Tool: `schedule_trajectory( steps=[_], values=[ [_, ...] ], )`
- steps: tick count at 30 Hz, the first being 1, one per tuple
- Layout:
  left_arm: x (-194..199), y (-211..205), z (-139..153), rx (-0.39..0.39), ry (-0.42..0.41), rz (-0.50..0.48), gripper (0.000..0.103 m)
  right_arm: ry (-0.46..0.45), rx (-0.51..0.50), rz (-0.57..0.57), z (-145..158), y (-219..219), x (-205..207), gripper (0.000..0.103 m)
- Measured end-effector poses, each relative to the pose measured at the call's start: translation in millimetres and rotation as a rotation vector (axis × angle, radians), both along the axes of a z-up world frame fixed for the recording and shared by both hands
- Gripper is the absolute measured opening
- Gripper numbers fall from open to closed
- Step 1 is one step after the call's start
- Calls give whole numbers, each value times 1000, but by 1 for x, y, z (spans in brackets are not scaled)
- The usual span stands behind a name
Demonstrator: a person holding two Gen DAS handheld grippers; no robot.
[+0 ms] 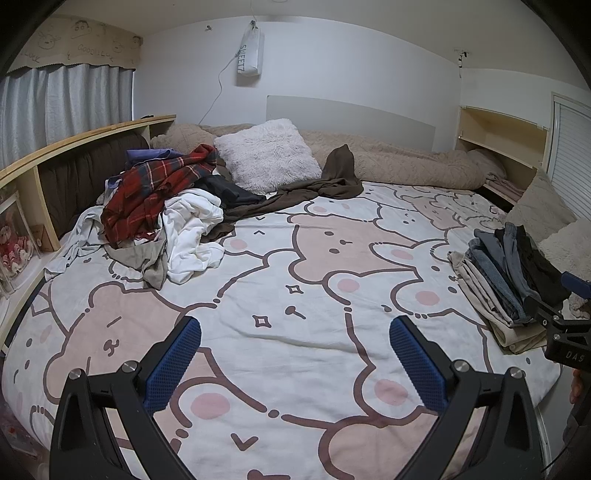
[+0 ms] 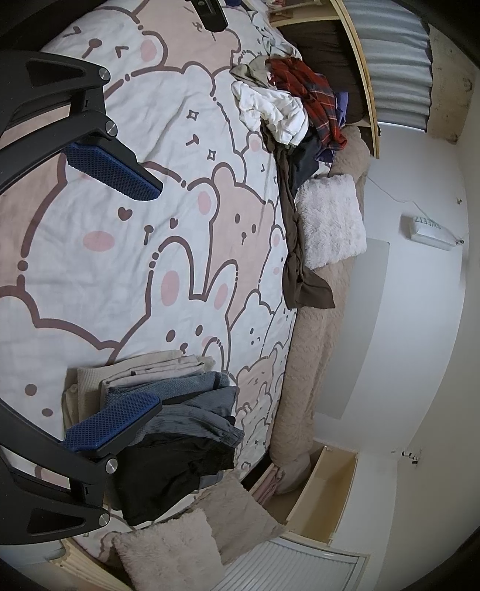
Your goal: Fold clothes
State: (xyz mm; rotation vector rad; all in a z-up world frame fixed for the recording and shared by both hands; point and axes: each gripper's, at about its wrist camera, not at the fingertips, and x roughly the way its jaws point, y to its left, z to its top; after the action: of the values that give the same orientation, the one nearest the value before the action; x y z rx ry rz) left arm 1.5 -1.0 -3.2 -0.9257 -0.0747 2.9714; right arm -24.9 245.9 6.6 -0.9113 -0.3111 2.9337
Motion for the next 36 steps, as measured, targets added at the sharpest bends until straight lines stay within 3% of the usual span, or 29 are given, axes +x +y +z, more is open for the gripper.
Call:
schedule_trajectory(
  steps=[18,26,30,36],
  values=[
    [-21,-8,-16,20,-43,28,103,-24,12,9,-8,-4,-12,103],
    [-60,-19,-50,-8,-118,51,103,-58,17,8,-20,-5,-26,103],
    [-91,-36,-62,35,-170,67,101,-81,19,4,-27,-5,-34,103],
    [-137,-56,-72,-28,-121,101,99,-115,26,6,-40,-9,-48,103]
  ],
)
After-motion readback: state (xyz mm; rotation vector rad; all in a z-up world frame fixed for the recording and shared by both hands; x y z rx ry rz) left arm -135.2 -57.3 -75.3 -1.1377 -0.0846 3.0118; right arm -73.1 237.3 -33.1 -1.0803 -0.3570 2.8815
